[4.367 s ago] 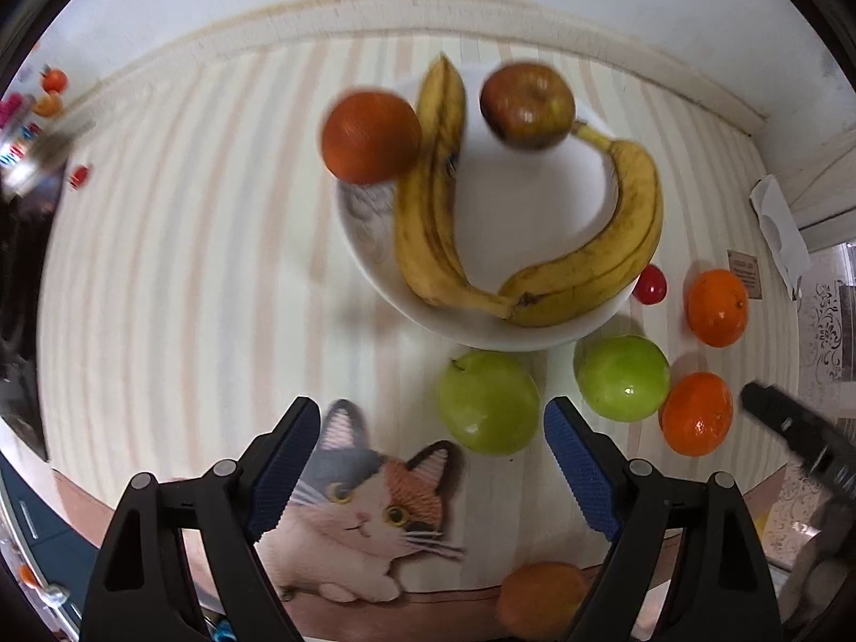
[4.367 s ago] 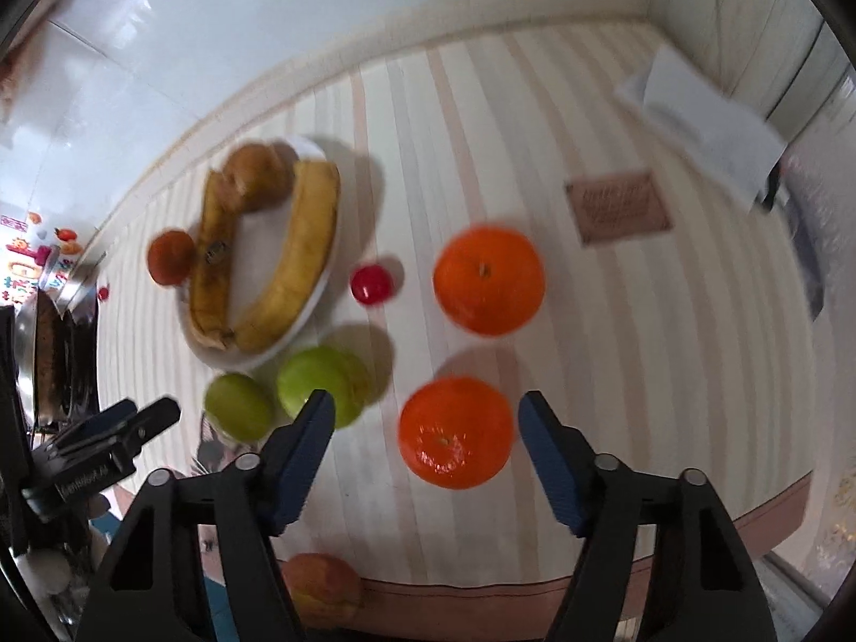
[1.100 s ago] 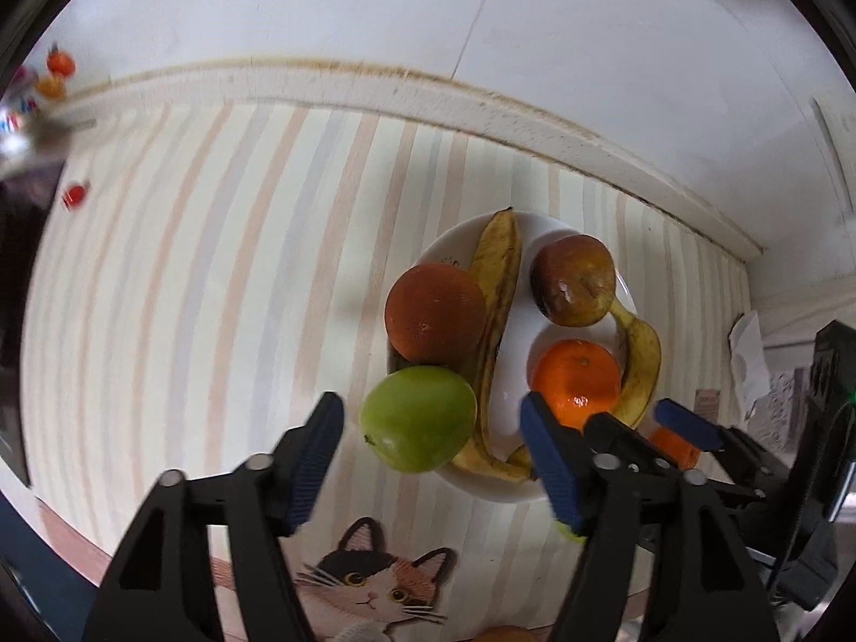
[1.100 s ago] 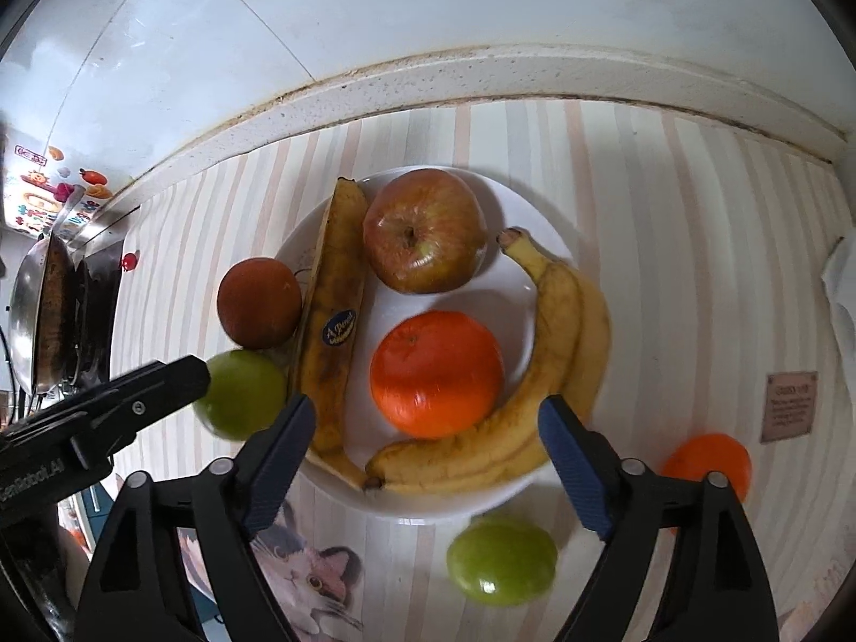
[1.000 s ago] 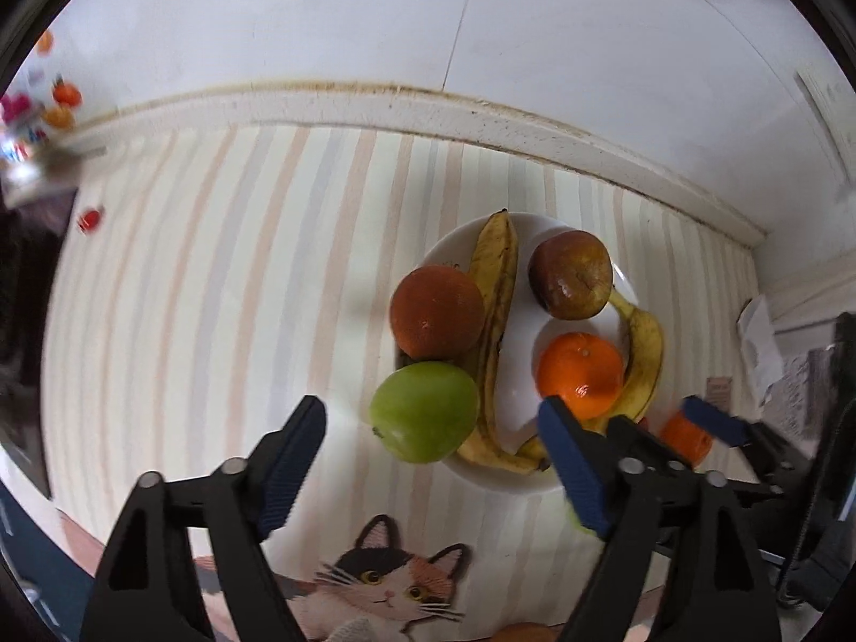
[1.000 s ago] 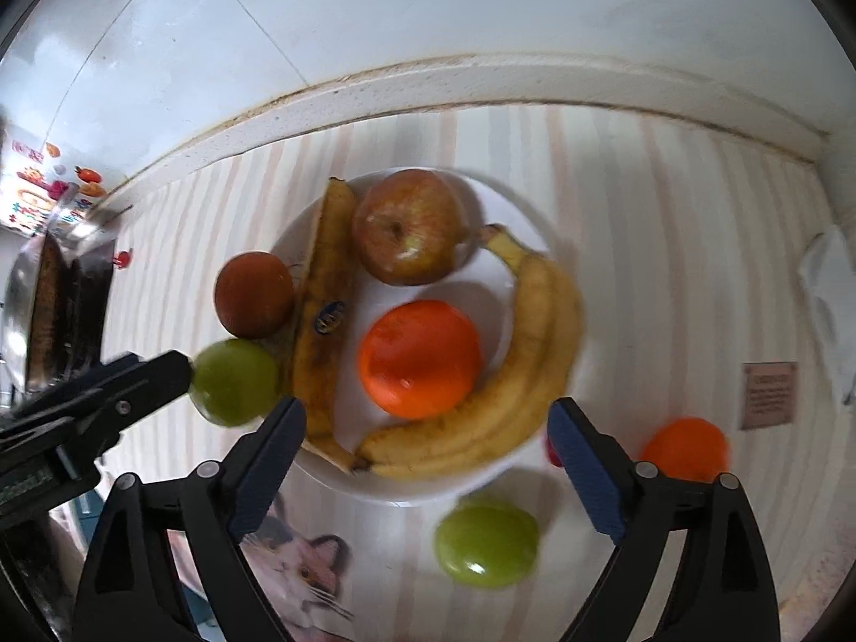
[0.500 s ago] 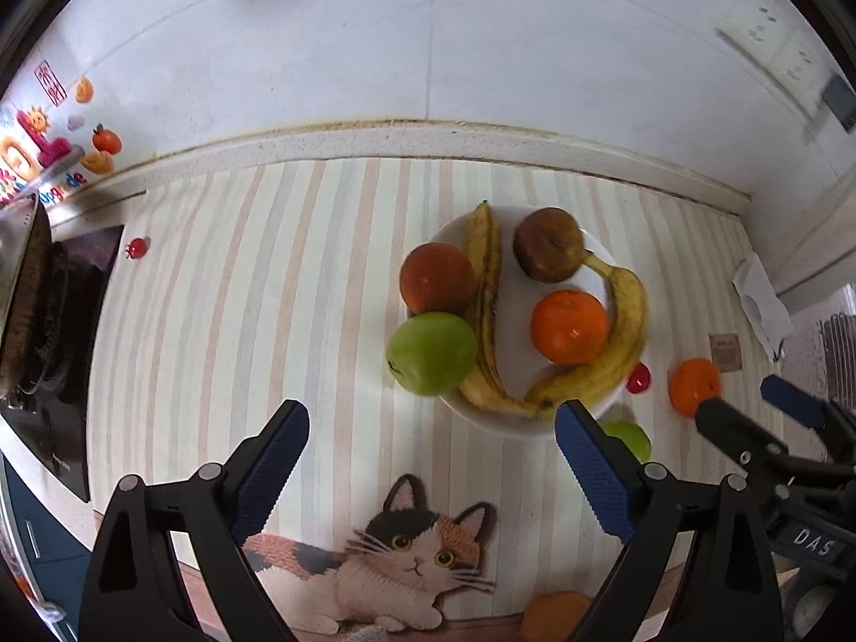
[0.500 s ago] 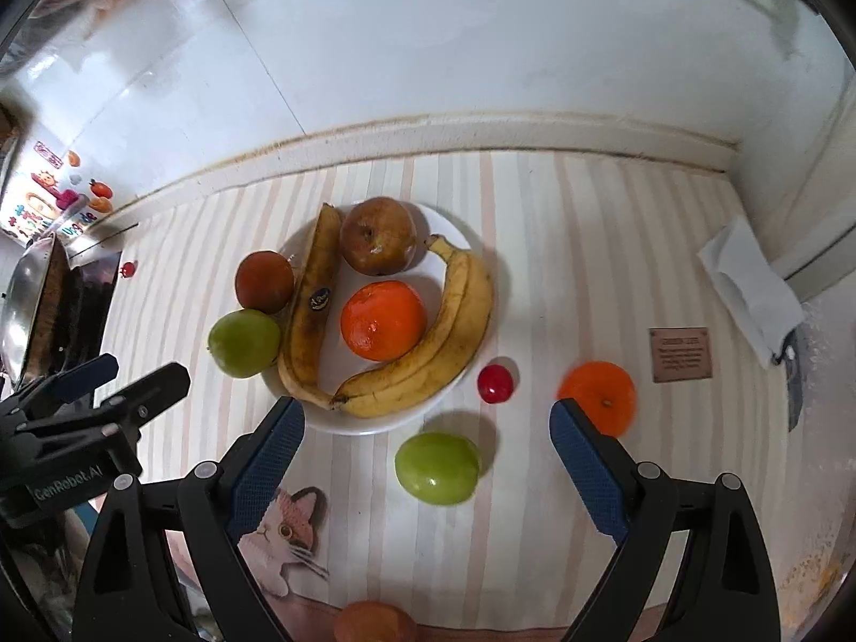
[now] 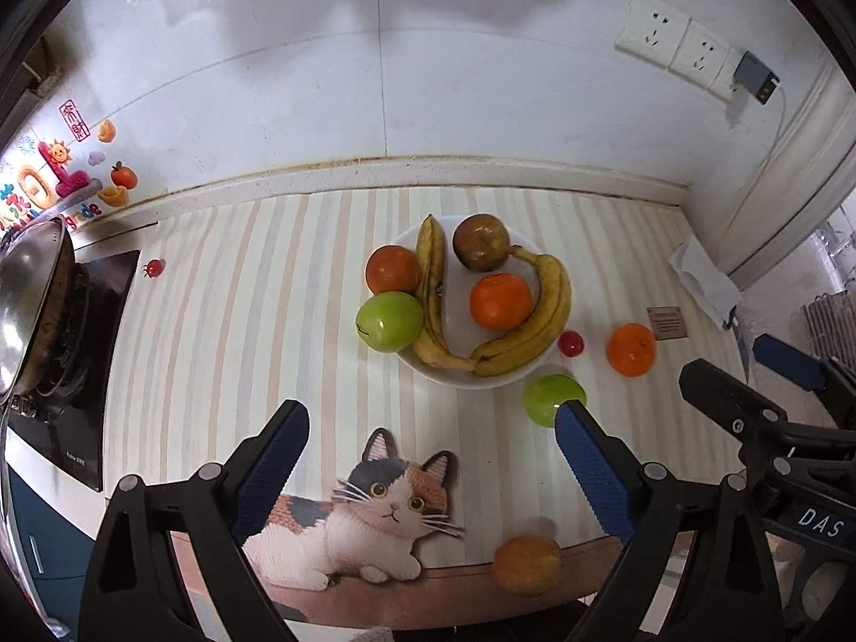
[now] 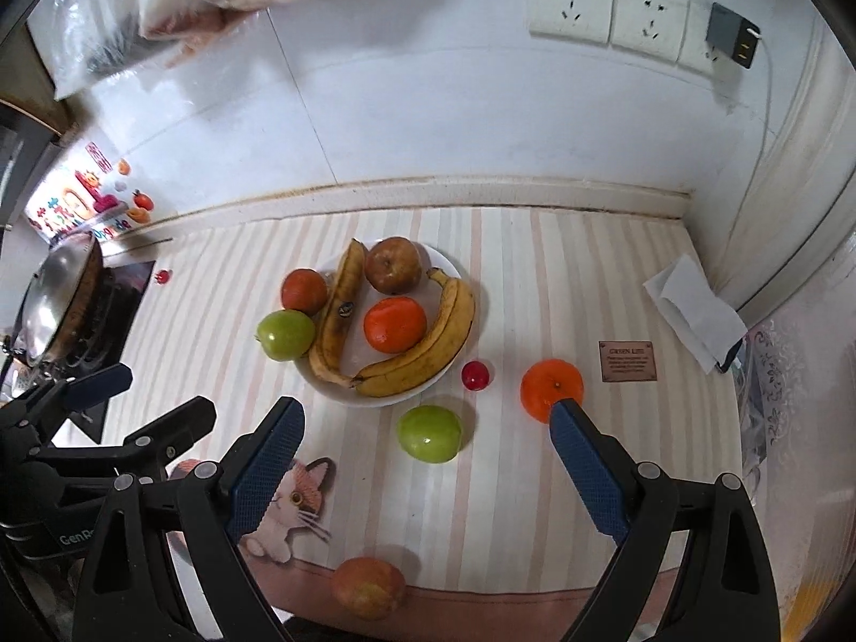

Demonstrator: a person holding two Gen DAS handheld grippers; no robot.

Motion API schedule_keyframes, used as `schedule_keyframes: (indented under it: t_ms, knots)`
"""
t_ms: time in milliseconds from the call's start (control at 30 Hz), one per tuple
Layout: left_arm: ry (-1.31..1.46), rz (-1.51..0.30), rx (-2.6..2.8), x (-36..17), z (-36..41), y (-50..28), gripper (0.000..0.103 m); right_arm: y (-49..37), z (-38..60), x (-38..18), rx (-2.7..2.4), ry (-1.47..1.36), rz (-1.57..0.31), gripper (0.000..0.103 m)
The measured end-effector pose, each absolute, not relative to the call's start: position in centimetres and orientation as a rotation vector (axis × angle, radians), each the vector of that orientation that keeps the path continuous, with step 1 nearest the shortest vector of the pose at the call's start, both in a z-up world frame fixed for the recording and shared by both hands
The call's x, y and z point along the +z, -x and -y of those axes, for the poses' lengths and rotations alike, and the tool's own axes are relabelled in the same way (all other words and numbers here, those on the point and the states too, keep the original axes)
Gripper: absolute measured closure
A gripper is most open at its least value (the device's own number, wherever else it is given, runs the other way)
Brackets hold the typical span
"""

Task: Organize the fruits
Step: 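Open both grippers and withdraw them from the plate, then grasp the large red-green apple with the left gripper while the right grasps a green apple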

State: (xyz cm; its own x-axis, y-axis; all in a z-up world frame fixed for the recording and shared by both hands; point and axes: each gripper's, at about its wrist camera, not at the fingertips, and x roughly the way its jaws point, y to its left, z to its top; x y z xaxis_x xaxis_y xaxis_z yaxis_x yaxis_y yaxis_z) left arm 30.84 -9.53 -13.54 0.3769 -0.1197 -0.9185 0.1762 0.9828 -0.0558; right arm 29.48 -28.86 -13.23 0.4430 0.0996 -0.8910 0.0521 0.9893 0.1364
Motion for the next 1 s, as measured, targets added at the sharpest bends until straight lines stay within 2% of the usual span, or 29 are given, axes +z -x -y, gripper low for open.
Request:
schedule_keyframes:
  t_ms: [200, 367, 467, 533, 633, 767, 833, 867, 900, 1000]
  knots:
    - [-0.038, -1.159, -0.192, -12.6, 9.5, -29.9, 0.009, -27.8, 29.2, -12.2, 0.05, -0.196, -1.101, 0.008]
    - [-0.026, -1.225, -0.212, -14.6, 10.2, -29.1, 0.009, -26.8, 31.0, -13.6, 0.027, -0.238, -1.131, 0.008]
    - [-0.037, -1.328, -0.257, -18.0, 11.6, -28.5, 0.009, -26.0, 33.0, -15.8, -0.016, -0.262, -1.171, 0.01]
    - [-0.073, -1.434, -0.314, -21.2, 13.1, -27.9, 0.009, -25.6, 34.2, -17.5, -0.032, -0.287, -1.204, 0.028]
    - [-0.085, -1.612, -0.411, -26.4, 15.4, -26.6, 0.009, -25.4, 36.1, -20.4, -0.055, -0.344, -1.27, 0.028]
    - [-0.093, -1.757, -0.469, -31.2, 17.4, -25.1, 0.009, -25.1, 38.0, -23.3, -0.081, -0.414, -1.32, 0.028]
    - [-0.094, -1.799, -0.471, -33.1, 18.1, -24.7, 0.014, -25.0, 38.6, -24.6, -0.085, -0.453, -1.337, 0.028]
    - [-0.095, -1.805, -0.464, -33.6, 18.2, -24.6, 0.033, -25.1, 38.7, -25.0, -0.083, -0.461, -1.343, 0.028]
    - [-0.108, -1.805, -0.44, -34.2, 18.2, -24.7, 0.041, -25.3, 38.7, -25.5, -0.079, -0.468, -1.35, 0.028]
    - [-0.07, -1.772, -0.411, -34.0, 17.7, -25.2, 0.042, -26.1, 38.2, -26.4, -0.054, -0.473, -1.358, 0.028]
